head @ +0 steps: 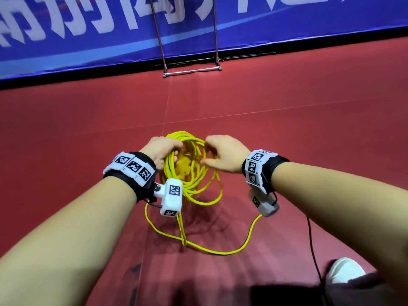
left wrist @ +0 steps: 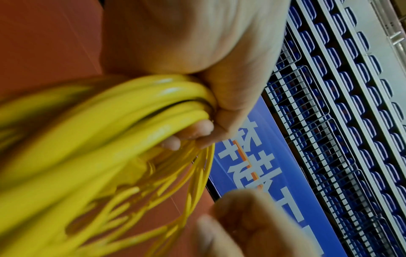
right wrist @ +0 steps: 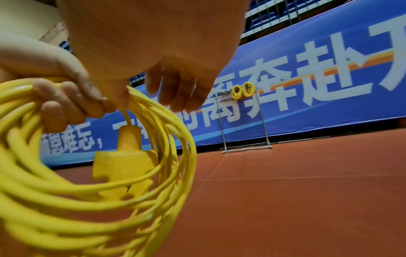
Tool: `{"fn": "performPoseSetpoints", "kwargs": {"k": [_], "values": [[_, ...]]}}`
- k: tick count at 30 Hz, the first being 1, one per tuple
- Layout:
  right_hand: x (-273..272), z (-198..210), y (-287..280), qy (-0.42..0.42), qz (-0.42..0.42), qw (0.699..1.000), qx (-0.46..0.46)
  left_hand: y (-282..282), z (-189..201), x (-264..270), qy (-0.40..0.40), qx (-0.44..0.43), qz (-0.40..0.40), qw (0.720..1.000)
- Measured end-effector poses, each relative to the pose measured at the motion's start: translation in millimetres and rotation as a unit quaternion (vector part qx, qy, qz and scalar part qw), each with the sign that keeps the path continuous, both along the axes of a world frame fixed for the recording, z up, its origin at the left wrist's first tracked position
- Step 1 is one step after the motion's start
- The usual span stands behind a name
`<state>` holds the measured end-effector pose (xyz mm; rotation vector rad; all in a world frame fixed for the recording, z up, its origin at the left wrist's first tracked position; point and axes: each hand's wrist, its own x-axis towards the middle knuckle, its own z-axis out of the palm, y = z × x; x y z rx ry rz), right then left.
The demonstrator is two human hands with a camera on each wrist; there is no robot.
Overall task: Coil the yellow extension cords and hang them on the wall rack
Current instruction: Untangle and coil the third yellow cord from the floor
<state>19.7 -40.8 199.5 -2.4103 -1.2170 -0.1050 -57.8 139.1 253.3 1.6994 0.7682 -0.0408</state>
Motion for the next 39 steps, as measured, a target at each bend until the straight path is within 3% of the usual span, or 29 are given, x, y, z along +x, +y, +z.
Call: {"fn": "performPoseSetpoints", "kwargs": {"k": [3, 6, 12, 18, 24, 31, 39], "values": [[-15, -14, 9, 0.049, 0.091, 0.985, -0.137, 3, 3, 1, -0.003, -0.019, 0.019, 1.0], [-30, -33, 21, 0.031, 0.137, 0.973, -0.185, 3, 9, 3, -0.008, -0.062, 0.01, 0.998], [-30, -50, 30, -0.091, 0.127, 0.971, -0.18, -9, 28, -1, -0.019, -0.157, -0.035, 0.987], [-26, -53, 26, -0.083, 0.099, 0.987, -0.092, -4, 49, 0, -0.068, -0.215, 0.013, 0.974], [-29, -61, 30, -0.131, 0.082, 0.98, -0.128, -8, 46, -4, -0.077, -0.227, 0.017, 0.971], [-27, -58, 33, -0.105, 0.06, 0.987, -0.11, -15, 50, 1, -0.076, -0.209, -0.01, 0.975], [-22, -56, 31, 0.016, 0.05, 0.988, -0.142, -21, 48, 3, -0.08, -0.172, -0.041, 0.981]]}}
